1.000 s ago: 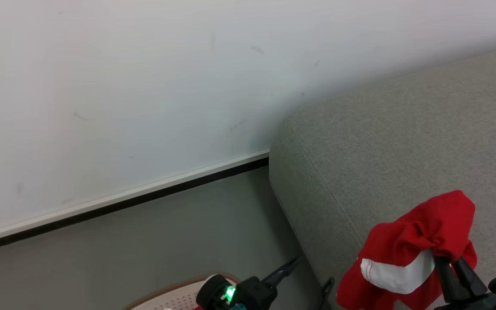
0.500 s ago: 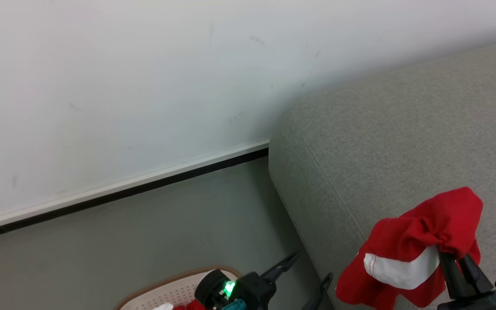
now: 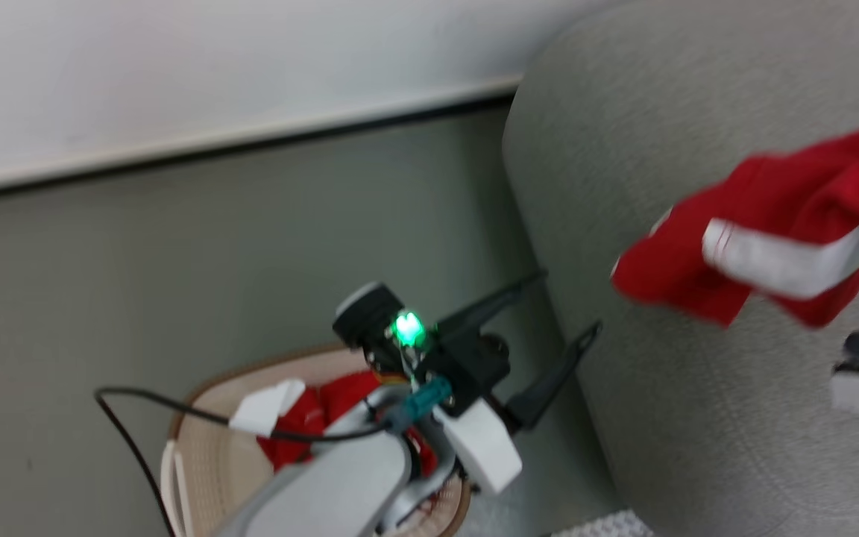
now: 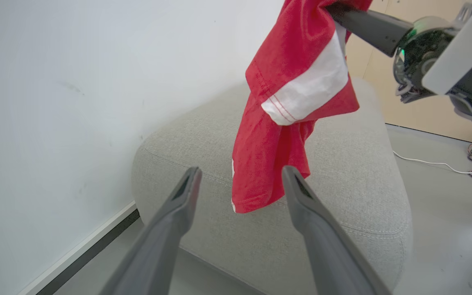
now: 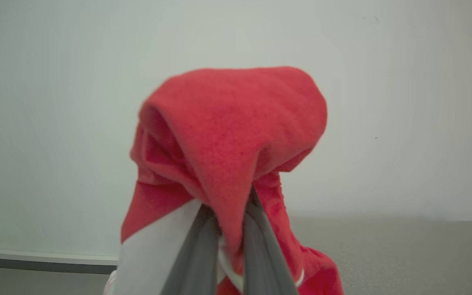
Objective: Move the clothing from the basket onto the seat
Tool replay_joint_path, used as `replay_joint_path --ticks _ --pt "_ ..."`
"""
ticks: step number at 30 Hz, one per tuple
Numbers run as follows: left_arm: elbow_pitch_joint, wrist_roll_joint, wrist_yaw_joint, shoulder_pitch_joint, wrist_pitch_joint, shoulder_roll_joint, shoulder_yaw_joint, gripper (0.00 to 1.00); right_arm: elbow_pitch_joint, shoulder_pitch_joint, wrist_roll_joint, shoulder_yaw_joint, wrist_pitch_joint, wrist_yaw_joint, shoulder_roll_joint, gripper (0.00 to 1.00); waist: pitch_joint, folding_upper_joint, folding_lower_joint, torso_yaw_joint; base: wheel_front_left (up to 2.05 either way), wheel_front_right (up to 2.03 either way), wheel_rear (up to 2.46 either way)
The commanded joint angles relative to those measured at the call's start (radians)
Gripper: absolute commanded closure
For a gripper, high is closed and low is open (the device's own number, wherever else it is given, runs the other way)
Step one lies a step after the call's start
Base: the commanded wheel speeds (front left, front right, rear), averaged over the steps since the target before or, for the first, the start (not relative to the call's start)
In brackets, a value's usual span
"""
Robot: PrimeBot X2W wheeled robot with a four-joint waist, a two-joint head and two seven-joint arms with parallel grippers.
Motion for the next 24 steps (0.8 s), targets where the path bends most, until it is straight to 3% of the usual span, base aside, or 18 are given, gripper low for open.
replay_joint_path --ticks 1,6,11,19,24 --pt "-0.010 0.018 -0.005 -0.052 0.007 0.014 0.012 0.00 0.002 -0.067 -0.008 -0.018 0.001 -0.003 -0.016 1.00 0.202 0.0000 -0.0001 0.082 0.00 0.00 0.00" --pt "-0.037 0.049 -0.017 -0.188 0.032 0.013 0.028 0.00 0.044 -0.273 0.003 -0.087 0.001 -0.003 -0.083 1.00 0.359 0.0000 -0.0001 0.124 0.00 0.00 0.00" --pt "-0.033 0.072 -0.023 -0.289 0.027 0.003 0.045 0.00 0.149 -0.456 -0.006 -0.140 0.001 -0.003 -0.183 1.00 0.437 0.0000 -0.0001 0.162 0.00 0.00 0.00" --pt "-0.013 0.073 -0.019 -0.371 0.005 -0.030 0.046 0.00 0.452 -0.722 0.011 -0.172 0.059 -0.003 -0.373 1.00 0.485 0.0000 -0.0001 0.224 0.00 0.00 0.00" --pt "0.005 0.062 -0.012 -0.352 -0.002 -0.031 0.039 0.00 0.678 -0.812 -0.029 -0.205 0.109 -0.003 -0.396 1.00 0.489 0.0000 -0.0001 0.244 0.00 0.00 0.00"
